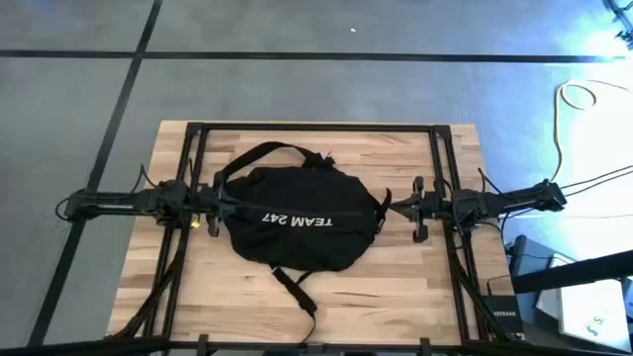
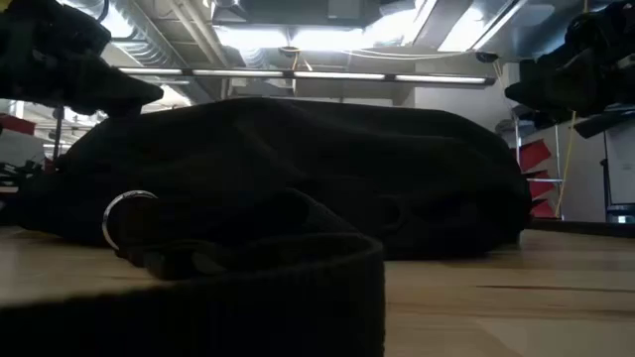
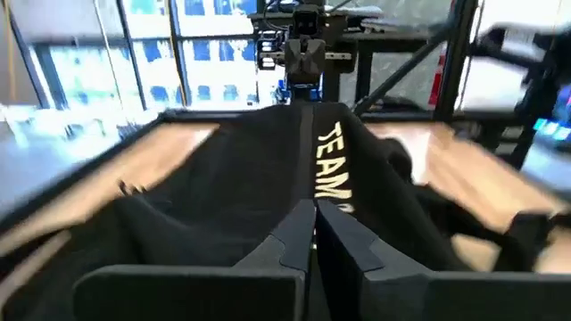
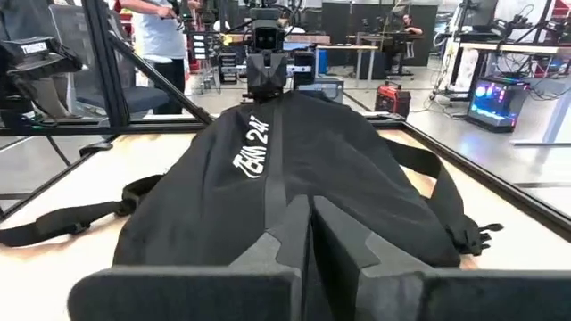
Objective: Unpack backpack
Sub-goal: Open the black bag
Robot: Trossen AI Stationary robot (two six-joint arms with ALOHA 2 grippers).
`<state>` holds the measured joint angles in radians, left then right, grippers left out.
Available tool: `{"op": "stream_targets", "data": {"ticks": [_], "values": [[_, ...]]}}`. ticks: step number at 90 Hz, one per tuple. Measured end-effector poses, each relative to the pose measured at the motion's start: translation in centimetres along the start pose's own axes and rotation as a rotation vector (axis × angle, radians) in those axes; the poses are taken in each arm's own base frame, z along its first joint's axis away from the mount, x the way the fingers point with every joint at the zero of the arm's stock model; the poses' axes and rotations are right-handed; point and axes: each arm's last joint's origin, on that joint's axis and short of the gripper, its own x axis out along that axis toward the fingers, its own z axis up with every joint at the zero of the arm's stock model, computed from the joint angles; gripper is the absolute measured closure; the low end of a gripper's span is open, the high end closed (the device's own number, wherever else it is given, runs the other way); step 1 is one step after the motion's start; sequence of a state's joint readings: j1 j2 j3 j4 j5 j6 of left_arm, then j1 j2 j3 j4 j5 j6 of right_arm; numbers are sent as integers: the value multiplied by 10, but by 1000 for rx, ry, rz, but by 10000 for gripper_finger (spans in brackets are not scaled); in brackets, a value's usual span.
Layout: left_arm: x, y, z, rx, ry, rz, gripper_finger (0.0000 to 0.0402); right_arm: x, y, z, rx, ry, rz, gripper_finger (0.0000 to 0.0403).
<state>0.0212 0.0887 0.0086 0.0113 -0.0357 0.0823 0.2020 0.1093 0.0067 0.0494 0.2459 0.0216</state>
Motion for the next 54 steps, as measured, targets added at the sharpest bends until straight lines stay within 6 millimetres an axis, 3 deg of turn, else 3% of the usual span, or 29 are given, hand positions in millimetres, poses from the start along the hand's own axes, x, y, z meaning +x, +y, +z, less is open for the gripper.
{"op": "stream_targets", "data": {"ticks": [46,54], "values": [[0,0,3,23,-30,9,402,0,0,0,0,-1,-6,402],[0,0,2,-106,-22,0,402,0,0,0,0,-1,-5,402]]}}
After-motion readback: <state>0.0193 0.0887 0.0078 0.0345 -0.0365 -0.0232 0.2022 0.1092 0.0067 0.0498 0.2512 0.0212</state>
